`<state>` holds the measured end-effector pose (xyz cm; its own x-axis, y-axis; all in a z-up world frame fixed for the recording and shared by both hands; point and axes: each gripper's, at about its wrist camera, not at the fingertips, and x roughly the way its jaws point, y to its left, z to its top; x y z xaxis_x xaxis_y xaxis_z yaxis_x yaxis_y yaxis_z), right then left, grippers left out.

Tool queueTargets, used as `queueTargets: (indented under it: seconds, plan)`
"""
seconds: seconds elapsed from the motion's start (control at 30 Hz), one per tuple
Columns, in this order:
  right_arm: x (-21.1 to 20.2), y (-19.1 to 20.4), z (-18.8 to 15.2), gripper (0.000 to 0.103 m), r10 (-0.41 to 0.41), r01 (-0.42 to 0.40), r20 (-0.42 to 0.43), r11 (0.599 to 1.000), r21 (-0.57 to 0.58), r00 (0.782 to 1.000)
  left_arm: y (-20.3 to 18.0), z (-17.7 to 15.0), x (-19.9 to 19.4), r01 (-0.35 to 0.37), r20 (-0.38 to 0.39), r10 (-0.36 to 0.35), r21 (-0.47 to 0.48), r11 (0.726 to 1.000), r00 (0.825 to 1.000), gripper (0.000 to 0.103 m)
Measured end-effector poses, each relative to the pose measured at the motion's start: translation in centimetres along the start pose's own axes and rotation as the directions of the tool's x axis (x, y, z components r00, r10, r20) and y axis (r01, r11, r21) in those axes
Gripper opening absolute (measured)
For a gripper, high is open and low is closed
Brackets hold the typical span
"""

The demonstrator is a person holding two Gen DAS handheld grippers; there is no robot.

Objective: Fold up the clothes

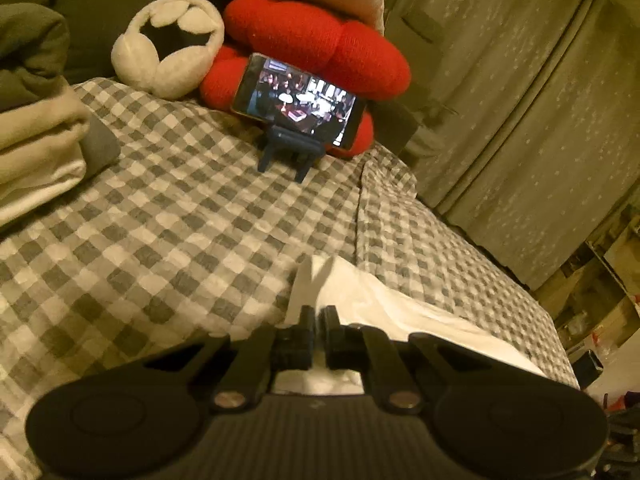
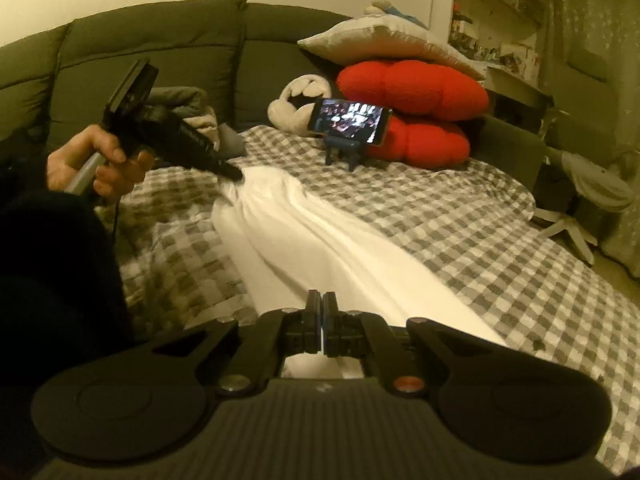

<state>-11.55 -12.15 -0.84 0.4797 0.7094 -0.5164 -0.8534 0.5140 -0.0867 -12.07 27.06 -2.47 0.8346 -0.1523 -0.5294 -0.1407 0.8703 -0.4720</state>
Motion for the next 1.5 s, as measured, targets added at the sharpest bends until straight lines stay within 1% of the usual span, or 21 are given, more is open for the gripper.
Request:
queueTargets:
  seconds: [0.13, 0.27, 0.37, 0.47, 0.5, 0.57, 0.6, 0.63, 0.67, 0.7, 0.73, 0.8, 0.87, 0.97, 1.07, 1.13, 1.2, 1.27, 1.33, 1.43, 1.5]
  plan:
    - [0.9, 0.6, -1.1, 0.000, 0.025, -0.026, -0.059, 1.000, -0.013, 0.998, 0.4, -0.7, 0.2, -0.021, -0.009, 0.021, 0.021, 1.000, 1.000, 0.004]
    - [1.6, 0.5, -1.1, 0.000, 0.031, -0.031, -0.077, 1.000, -0.005, 0.997, 1.2, -0.9, 1.0, -0.041, -0.021, 0.041, 0.025, 0.999, 0.999, 0.005]
    - [1.7, 0.7, -1.0, 0.000, 0.037, -0.039, -0.094, 0.999, -0.026, 0.995, 1.3, -1.0, 0.9, -0.018, -0.022, 0.019, 0.044, 0.999, 1.000, 0.006]
    - [2.8, 0.8, -1.3, 0.002, 0.011, -0.020, -0.156, 0.998, -0.060, 0.988, 1.4, -0.8, 1.0, 0.009, -0.049, -0.007, 0.046, 0.999, 0.999, 0.007]
    - [2.8, 0.8, -1.1, 0.004, 0.013, -0.025, -0.164, 0.997, -0.070, 0.986, 1.6, -0.5, 0.9, 0.017, -0.055, -0.015, 0.034, 0.999, 0.998, 0.010]
    - [2.5, 0.6, -0.3, 0.008, 0.034, -0.049, -0.156, 0.995, -0.088, 0.987, 2.1, 0.2, 0.3, 0.038, -0.036, -0.038, 0.003, 0.999, 0.999, 0.014]
    - [2.2, 0.4, 0.4, 0.012, 0.049, -0.062, -0.144, 0.994, -0.086, 0.988, 2.3, 0.8, 0.1, 0.052, -0.026, -0.052, -0.013, 0.999, 0.998, 0.018]
    - [1.9, 0.0, 1.4, 0.014, 0.065, -0.075, -0.124, 0.994, -0.074, 0.990, 2.5, 1.3, 0.0, 0.066, -0.015, -0.066, -0.029, 0.997, 0.998, 0.019]
    - [1.7, -0.4, 2.6, 0.020, 0.080, -0.087, -0.103, 0.994, -0.060, 0.991, 2.6, 1.9, -0.1, 0.077, -0.010, -0.078, -0.042, 0.996, 0.997, 0.022]
    - [1.8, -0.8, 3.6, 0.035, 0.087, -0.091, -0.085, 0.995, -0.049, 0.993, 2.6, 2.6, 0.4, 0.082, -0.021, -0.083, -0.050, 0.995, 0.996, 0.023]
    - [2.2, -1.1, 4.7, 0.040, 0.085, -0.087, -0.067, 0.995, -0.041, 0.994, 2.5, 3.2, 0.9, 0.087, -0.031, -0.089, -0.054, 0.995, 0.996, 0.023]
    - [3.9, -1.4, 7.0, 0.041, 0.085, -0.086, -0.052, 0.996, -0.026, 0.995, 2.4, 4.3, 2.4, 0.092, -0.050, -0.094, -0.050, 0.995, 0.994, 0.022]
    - [6.7, -1.0, 9.1, 0.041, 0.097, -0.098, -0.066, 0.995, -0.017, 0.993, 2.7, 4.8, 3.7, 0.101, -0.075, -0.106, -0.064, 0.993, 0.992, 0.021]
    - [11.4, 0.3, 11.8, 0.041, 0.119, -0.122, -0.115, 0.992, -0.013, 0.986, 3.8, 4.6, 4.8, 0.109, -0.085, -0.117, -0.086, 0.990, 0.990, 0.021]
    - [15.7, 1.3, 14.1, 0.041, 0.132, -0.130, -0.158, 0.991, 0.025, 0.978, 5.1, 4.2, 5.6, 0.115, -0.085, -0.124, -0.105, 0.988, 0.989, 0.021]
    - [18.1, 1.4, 15.7, 0.041, 0.131, -0.118, -0.188, 0.990, 0.076, 0.973, 5.6, 4.2, 5.9, 0.112, -0.077, -0.119, -0.093, 0.989, 0.990, 0.021]
    - [20.1, 1.6, 16.9, 0.041, 0.144, -0.122, -0.212, 0.986, 0.110, 0.967, 5.4, 4.1, 6.4, 0.120, -0.087, -0.124, -0.058, 0.991, 0.988, 0.021]
    - [21.1, 2.1, 17.4, 0.041, 0.134, -0.109, -0.236, 0.987, 0.114, 0.962, 5.2, 4.1, 6.7, 0.148, -0.101, -0.151, -0.036, 0.988, 0.983, 0.021]
    - [21.9, 2.5, 17.4, 0.041, 0.115, -0.091, -0.267, 0.991, 0.101, 0.957, 5.1, 3.9, 7.4, 0.162, -0.111, -0.165, -0.039, 0.986, 0.980, 0.022]
    - [22.7, 2.4, 17.0, 0.042, 0.095, -0.067, -0.299, 0.993, 0.102, 0.950, 4.9, 3.5, 7.9, 0.157, -0.085, -0.159, -0.030, 0.987, 0.984, 0.022]
    - [23.0, 2.1, 16.7, 0.042, 0.076, -0.045, -0.301, 0.993, 0.111, 0.951, 4.8, 3.5, 7.9, 0.156, -0.080, -0.157, -0.023, 0.987, 0.984, 0.022]
